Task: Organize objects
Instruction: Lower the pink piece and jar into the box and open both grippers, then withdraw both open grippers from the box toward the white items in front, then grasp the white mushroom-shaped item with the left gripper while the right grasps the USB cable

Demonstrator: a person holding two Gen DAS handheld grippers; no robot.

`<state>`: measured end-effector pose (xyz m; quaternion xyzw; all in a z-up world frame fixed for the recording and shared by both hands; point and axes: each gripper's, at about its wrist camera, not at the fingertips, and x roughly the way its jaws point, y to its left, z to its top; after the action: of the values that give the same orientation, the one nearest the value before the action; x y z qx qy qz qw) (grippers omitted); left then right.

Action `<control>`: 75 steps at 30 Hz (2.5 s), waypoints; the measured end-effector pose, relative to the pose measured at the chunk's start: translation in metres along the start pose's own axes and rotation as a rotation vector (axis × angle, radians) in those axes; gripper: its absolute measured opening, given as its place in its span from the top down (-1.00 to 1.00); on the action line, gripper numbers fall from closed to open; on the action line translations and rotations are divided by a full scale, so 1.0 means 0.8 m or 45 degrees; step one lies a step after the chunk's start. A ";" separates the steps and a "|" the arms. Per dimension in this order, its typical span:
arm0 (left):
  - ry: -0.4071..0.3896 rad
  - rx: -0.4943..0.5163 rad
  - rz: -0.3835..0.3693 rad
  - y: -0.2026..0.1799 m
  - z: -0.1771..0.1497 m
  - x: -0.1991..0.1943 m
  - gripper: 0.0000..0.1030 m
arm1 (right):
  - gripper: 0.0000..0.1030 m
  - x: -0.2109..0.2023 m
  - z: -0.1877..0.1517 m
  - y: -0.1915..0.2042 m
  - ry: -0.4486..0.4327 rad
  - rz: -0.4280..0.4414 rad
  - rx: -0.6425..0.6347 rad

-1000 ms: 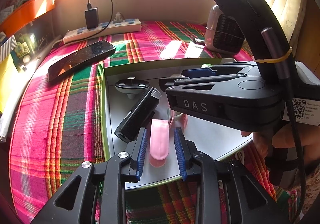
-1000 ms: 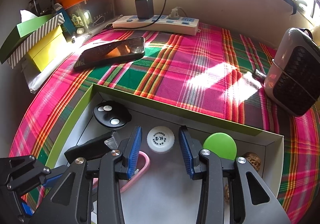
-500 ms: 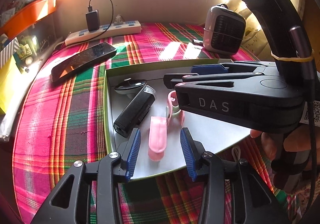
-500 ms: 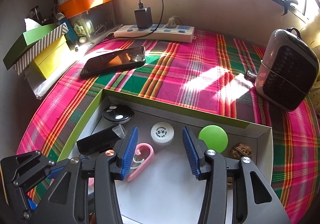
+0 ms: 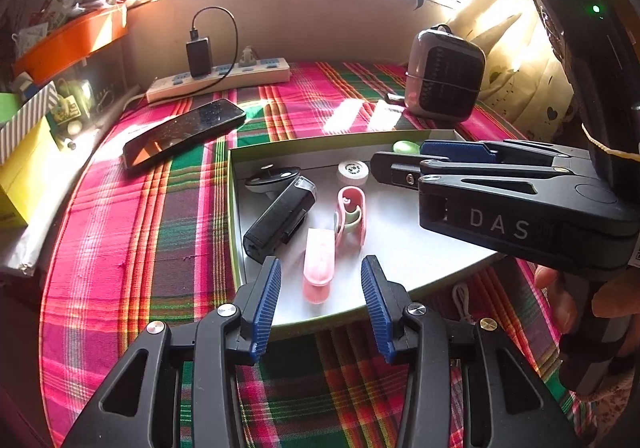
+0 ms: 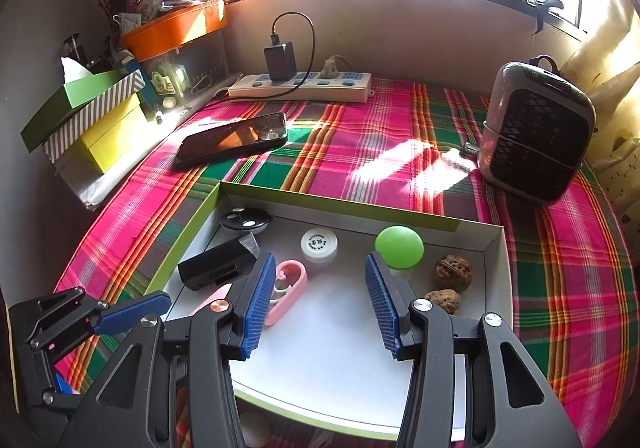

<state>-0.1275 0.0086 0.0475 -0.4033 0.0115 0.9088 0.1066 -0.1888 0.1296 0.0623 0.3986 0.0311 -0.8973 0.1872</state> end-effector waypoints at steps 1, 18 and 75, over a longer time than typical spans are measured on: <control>-0.003 -0.006 -0.003 0.000 -0.001 -0.002 0.22 | 0.07 -0.003 -0.002 0.000 -0.004 -0.005 0.006; -0.043 -0.043 -0.034 0.003 -0.027 -0.033 0.22 | 0.06 -0.055 -0.051 0.000 -0.075 -0.098 0.018; 0.066 -0.034 -0.202 -0.028 -0.051 -0.012 0.21 | 0.58 -0.054 -0.140 -0.006 0.082 -0.118 0.000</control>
<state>-0.0870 0.0247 0.0285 -0.4277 -0.0300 0.8868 0.1724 -0.0853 0.1706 0.0168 0.4253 0.0555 -0.8917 0.1443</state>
